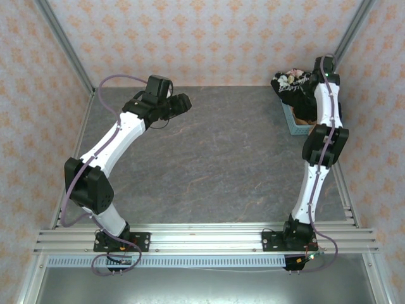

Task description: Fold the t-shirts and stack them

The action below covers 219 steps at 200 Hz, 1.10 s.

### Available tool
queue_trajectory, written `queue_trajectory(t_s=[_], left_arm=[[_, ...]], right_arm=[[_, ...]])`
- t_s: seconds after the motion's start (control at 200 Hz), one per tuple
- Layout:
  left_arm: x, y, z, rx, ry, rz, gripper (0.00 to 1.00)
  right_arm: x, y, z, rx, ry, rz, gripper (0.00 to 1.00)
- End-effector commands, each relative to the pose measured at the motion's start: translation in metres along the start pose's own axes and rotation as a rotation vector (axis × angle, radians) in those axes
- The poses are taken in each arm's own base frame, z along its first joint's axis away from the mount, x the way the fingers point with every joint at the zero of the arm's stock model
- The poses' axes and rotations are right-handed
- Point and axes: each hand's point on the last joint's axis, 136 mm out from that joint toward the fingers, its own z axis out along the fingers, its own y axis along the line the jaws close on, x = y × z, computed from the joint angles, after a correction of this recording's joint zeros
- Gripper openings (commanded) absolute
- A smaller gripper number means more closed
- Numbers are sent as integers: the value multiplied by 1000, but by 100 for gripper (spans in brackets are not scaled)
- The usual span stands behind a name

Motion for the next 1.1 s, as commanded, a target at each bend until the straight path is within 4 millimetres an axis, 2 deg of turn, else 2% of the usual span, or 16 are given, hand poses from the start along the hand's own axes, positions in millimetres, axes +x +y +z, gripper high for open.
queue_trajectory(t_s=[0.0,0.13,0.29,0.395,0.475,0.51,0.61,0.696,0.811,0.891,0.936,1.001,1.041,1.091], left_arm=[[-11,-2,-19,-18,-43,10,56],[-14,8,-19,-70,-65,9,53],[-21,10,-19,-90,-81,6,52],[-26,15,-23,-124,-93,4,51],[-30,26,-29,-182,-109,2,51],[-32,32,-33,-213,-119,-2,51],[-39,52,-50,-291,-155,-26,52],[-44,68,-67,-338,-190,-51,52],[-47,92,-90,-418,-230,-85,53],[-43,111,-102,-475,-232,-110,57],[-39,120,-107,-500,-222,-122,59],[-31,130,-112,-524,-206,-132,62],[-24,133,-113,-527,-193,-130,63],[-15,134,-111,-507,-166,-125,64]], right_arm=[[-52,69,-130,-240,-298,-52,0],[-46,100,-202,-368,-374,-102,0],[-13,134,-266,-510,-384,-168,0],[8,156,-322,-623,-431,-230,0],[32,173,-362,-704,-446,-290,0],[48,180,-376,-728,-442,-328,0],[99,196,-400,-786,-394,-429,0],[154,205,-400,-803,-327,-524,0],[242,212,-366,-813,-135,-611,0],[316,211,-338,-823,31,-683,0],[357,209,-322,-836,161,-712,15],[407,205,-302,-833,327,-755,42],[427,200,-294,-821,399,-780,52],[439,195,-286,-801,449,-798,59]])
